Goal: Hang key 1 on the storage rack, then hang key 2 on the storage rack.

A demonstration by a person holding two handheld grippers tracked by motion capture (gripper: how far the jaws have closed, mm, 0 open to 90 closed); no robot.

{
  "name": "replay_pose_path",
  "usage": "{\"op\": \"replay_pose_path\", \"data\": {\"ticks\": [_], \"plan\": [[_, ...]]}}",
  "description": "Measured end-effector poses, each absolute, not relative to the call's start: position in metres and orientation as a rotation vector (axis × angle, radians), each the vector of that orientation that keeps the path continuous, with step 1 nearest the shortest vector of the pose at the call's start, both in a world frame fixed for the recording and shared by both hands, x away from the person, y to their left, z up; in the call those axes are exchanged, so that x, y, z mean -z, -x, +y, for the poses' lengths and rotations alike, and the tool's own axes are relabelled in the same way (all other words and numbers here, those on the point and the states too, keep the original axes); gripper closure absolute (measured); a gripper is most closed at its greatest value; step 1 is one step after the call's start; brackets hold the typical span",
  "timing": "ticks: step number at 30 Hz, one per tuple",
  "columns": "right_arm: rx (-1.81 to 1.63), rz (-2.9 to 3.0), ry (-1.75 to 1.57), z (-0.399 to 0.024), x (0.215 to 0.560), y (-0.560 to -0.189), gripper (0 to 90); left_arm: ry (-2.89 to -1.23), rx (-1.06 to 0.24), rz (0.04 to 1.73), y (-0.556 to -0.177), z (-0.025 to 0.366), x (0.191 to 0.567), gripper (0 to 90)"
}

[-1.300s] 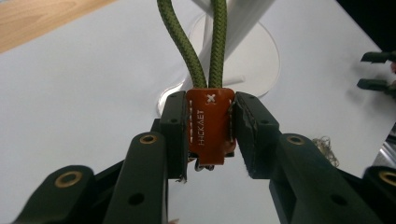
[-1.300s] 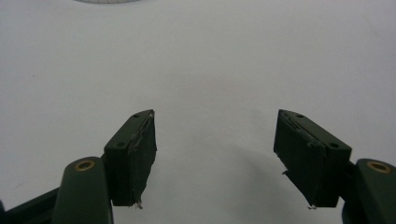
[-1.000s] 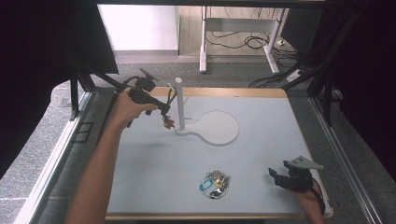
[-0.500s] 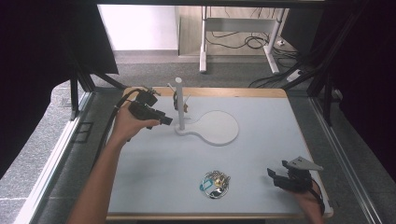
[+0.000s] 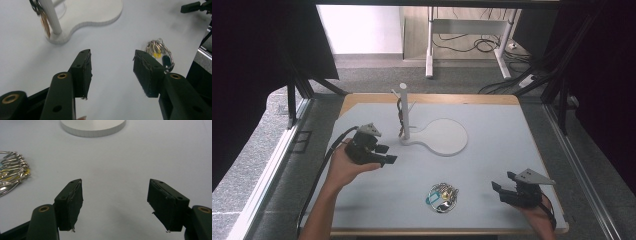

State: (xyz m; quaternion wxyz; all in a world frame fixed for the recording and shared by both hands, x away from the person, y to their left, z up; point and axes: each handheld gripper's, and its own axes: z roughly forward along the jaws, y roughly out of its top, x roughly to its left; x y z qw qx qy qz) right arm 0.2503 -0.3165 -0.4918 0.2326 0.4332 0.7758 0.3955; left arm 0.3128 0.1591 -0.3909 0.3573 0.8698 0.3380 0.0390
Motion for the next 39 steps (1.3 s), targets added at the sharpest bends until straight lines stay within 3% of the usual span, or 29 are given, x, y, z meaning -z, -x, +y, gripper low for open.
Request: {"op": "replay_pose_path", "data": {"ticks": [13,24,39], "plan": [[-1.159,2.217,-1.050,-0.290,0.474,-0.247,28.6,-2.249,-0.082,0.888,-0.291,0.167,0.427,48.7],[-1.125,2.305,-0.934,-0.284,0.434,-0.253,31.3,-2.253,-0.049,0.889,-0.290,0.165,0.443,46.9],[-0.969,2.618,-0.672,-0.223,0.414,-0.267,51.0,-2.233,-0.031,0.905,-0.281,0.177,0.452,46.8]]}}
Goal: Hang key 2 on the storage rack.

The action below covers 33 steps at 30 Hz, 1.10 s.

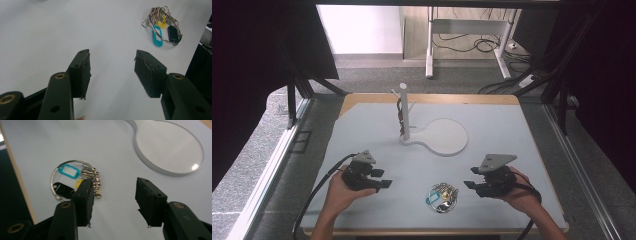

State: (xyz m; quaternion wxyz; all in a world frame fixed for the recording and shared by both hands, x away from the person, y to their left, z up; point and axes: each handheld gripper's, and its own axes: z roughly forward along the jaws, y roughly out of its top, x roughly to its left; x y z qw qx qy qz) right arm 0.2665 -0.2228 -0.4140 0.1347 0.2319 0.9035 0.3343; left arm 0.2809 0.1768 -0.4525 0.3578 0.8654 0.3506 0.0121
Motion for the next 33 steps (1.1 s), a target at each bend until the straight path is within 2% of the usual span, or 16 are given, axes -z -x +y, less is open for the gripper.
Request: {"op": "replay_pose_path", "data": {"ticks": [13,33], "plan": [[-0.848,2.820,-0.501,-0.178,0.416,-0.271,58.0,-2.243,-0.026,0.906,-0.276,0.175,0.455,45.4],[-0.788,2.946,-0.440,-0.145,0.426,-0.272,62.9,-2.279,-0.014,0.897,-0.274,0.171,0.458,44.7]]}}
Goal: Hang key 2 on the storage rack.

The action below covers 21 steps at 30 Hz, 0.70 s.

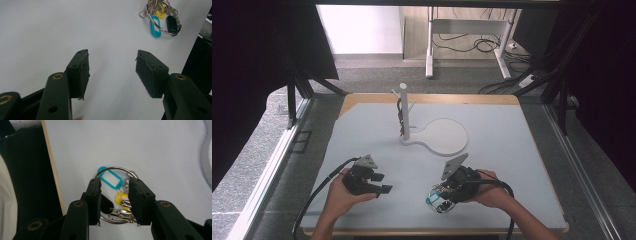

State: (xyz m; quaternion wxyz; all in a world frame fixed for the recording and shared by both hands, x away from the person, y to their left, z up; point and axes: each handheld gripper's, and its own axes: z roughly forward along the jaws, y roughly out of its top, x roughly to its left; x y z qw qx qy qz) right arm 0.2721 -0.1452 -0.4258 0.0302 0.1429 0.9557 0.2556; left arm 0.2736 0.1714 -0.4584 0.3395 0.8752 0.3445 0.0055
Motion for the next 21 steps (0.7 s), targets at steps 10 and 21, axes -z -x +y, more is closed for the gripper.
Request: {"op": "replay_pose_path", "data": {"ticks": [10,21], "plan": [[-0.759,3.011,-0.455,-0.142,0.440,-0.271,66.1,-2.286,0.002,0.907,-0.276,0.173,0.464,44.5],[-0.744,3.035,-0.470,-0.134,0.452,-0.271,66.2,-2.277,0.001,0.914,-0.275,0.177,0.463,44.4]]}}
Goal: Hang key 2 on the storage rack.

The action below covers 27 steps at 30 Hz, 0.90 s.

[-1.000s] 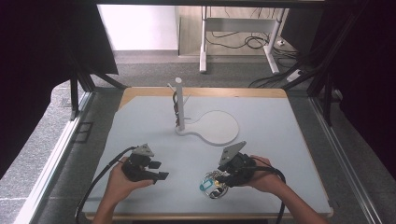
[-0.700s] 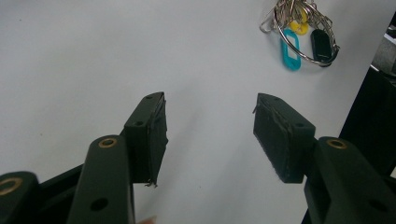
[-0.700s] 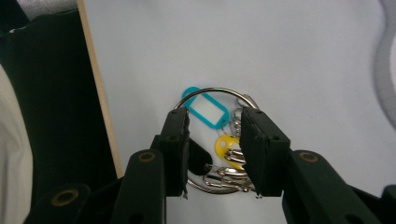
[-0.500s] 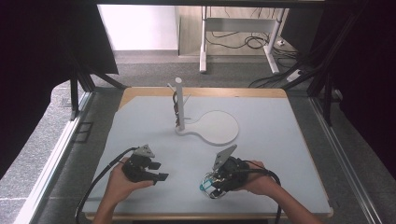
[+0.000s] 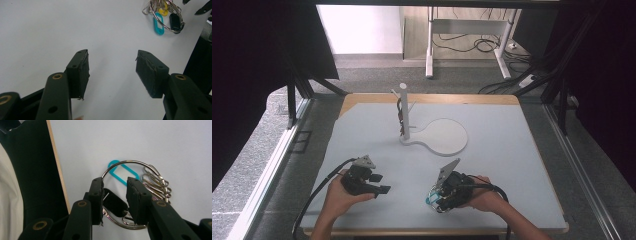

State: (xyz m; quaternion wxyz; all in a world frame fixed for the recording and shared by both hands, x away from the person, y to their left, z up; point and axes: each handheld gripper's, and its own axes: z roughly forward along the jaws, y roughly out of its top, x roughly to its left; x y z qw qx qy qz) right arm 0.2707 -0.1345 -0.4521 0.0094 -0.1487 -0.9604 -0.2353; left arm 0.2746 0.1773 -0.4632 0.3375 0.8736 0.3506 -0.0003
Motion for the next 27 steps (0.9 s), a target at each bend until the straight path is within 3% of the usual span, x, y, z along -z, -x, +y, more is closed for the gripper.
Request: {"op": "replay_pose_path", "data": {"ticks": [27], "plan": [[0.648,-2.982,0.511,-0.121,0.471,-0.270,66.3,-2.288,0.011,0.923,-0.274,0.180,0.466,44.1]]}}
